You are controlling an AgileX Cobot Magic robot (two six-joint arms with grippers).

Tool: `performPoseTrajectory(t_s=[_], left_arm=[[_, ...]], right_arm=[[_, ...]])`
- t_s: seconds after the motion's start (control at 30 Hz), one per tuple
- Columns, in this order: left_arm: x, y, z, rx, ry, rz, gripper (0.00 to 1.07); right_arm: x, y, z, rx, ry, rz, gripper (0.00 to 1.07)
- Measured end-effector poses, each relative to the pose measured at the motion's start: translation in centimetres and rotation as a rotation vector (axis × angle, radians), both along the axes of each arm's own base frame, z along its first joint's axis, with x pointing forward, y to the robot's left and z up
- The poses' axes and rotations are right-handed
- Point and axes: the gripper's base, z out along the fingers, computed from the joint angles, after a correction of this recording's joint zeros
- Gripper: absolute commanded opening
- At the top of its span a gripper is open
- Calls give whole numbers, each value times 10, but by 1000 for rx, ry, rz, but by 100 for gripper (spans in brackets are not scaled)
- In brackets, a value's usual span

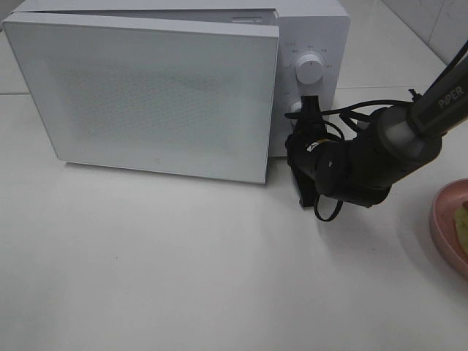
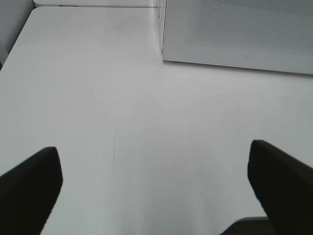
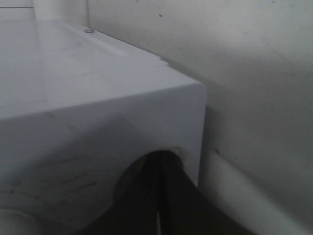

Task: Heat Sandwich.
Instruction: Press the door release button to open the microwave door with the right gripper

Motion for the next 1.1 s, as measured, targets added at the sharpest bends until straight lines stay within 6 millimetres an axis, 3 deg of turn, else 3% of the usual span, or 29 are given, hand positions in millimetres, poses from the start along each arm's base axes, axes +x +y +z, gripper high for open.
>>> performPoseTrajectory(t_s=[1.1], left_arm=[[0, 0, 0, 0, 0, 0, 98]], right_arm=[[3, 0, 3, 20, 40, -1, 0]])
